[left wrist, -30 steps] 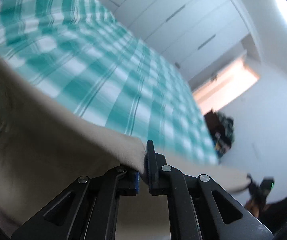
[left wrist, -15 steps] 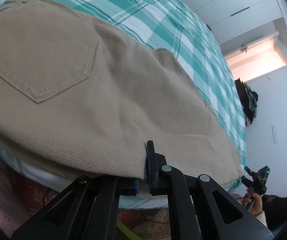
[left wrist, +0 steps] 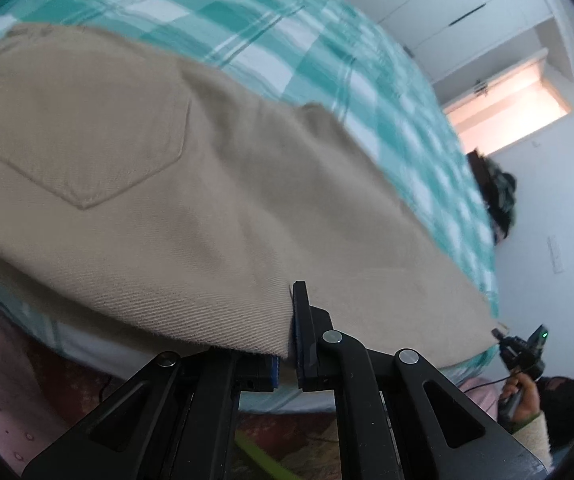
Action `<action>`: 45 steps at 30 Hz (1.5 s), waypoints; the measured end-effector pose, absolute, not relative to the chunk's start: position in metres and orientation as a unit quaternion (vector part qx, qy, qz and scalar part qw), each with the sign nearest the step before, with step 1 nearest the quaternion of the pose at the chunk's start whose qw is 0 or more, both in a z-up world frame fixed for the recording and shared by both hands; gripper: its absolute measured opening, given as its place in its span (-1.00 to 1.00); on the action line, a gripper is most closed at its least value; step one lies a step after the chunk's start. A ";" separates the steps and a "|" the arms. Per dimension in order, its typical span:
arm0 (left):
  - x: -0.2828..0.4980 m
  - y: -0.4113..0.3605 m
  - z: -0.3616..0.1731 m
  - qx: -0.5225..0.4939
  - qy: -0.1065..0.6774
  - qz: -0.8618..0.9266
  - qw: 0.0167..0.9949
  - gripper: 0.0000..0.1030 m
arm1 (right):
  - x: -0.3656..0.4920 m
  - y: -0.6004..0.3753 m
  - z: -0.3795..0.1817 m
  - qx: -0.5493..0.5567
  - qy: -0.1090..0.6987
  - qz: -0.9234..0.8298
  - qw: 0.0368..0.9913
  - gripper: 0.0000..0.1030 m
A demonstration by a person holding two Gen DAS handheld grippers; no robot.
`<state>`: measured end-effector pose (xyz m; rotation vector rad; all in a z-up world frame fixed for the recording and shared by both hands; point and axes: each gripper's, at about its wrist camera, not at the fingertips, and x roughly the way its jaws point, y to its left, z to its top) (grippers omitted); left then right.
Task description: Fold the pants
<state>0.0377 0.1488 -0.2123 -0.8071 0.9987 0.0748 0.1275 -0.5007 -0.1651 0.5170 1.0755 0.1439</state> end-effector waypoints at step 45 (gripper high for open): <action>0.080 0.134 -0.204 -0.191 0.550 0.117 0.804 0.63 | 0.145 -0.457 -0.183 0.050 0.551 0.058 0.831 0.21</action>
